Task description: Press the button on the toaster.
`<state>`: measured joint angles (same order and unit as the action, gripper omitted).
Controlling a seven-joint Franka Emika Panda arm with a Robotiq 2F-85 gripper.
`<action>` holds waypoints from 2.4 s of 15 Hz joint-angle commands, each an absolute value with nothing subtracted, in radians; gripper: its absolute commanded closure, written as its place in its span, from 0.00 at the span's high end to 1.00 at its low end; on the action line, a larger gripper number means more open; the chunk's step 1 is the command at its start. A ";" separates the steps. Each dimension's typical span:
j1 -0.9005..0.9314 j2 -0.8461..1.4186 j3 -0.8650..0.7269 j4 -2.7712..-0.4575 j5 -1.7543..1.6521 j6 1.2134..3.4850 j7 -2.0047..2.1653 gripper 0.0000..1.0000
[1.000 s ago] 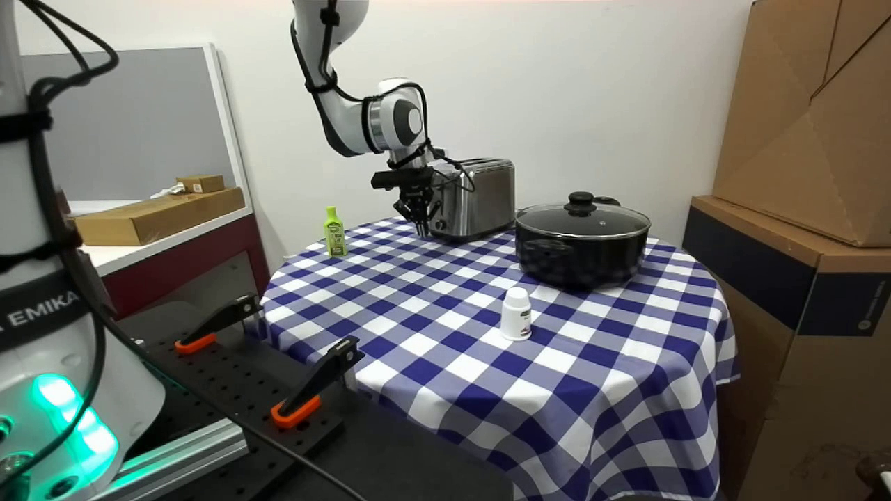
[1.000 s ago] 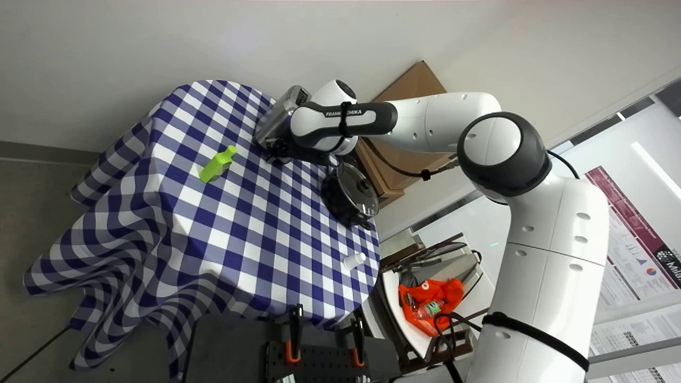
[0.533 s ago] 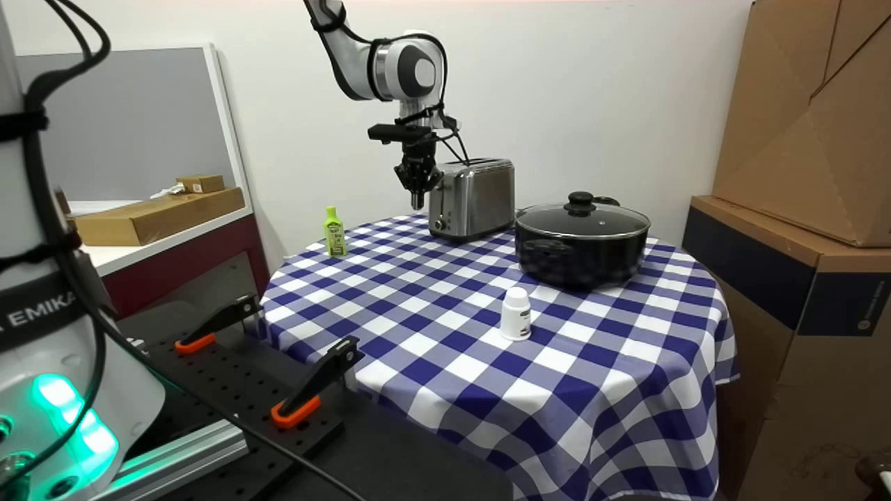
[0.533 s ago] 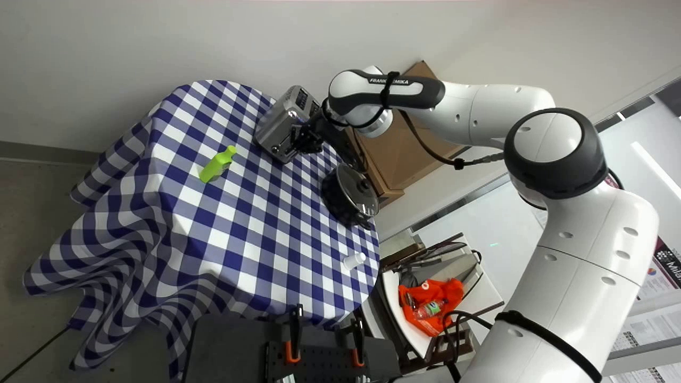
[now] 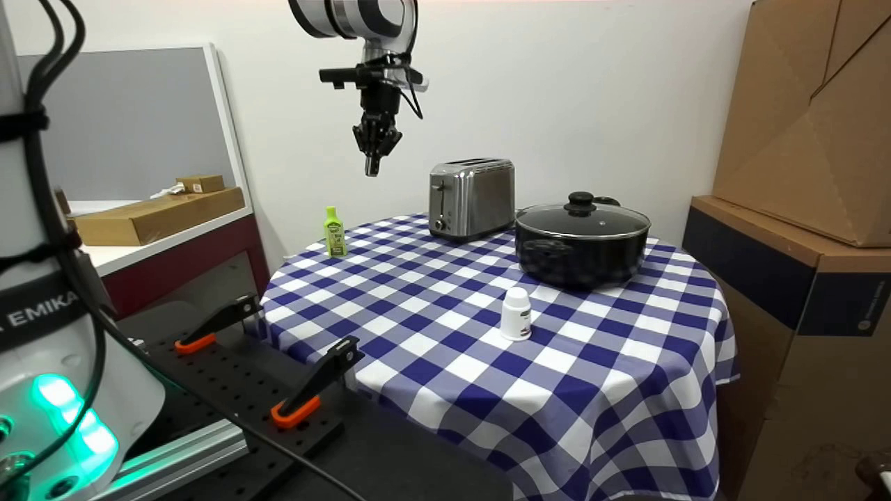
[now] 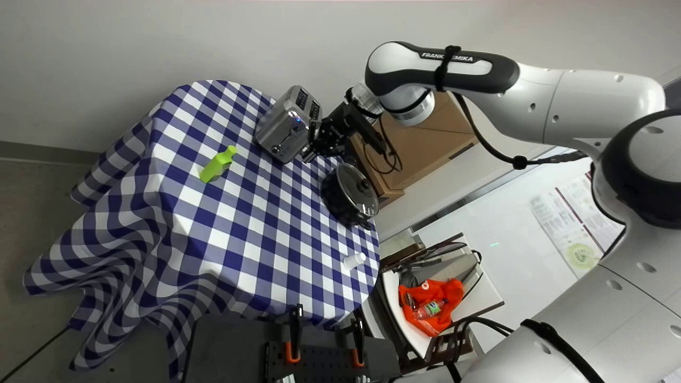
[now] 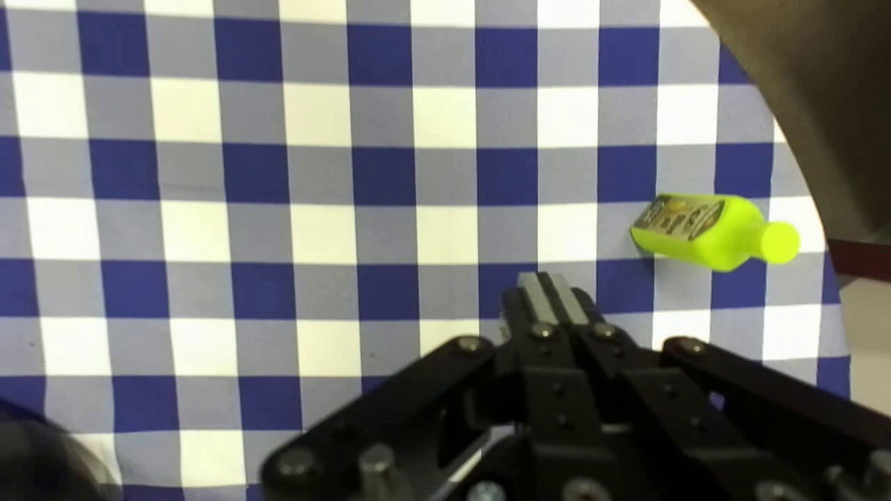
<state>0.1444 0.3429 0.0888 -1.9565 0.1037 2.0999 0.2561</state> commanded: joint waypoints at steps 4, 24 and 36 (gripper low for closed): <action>0.144 -0.022 0.079 -2.239 0.006 1.966 0.366 0.00; 0.129 -0.451 0.206 -2.457 0.120 2.012 0.462 1.00; 0.052 -0.719 0.216 -2.531 0.120 1.776 0.597 1.00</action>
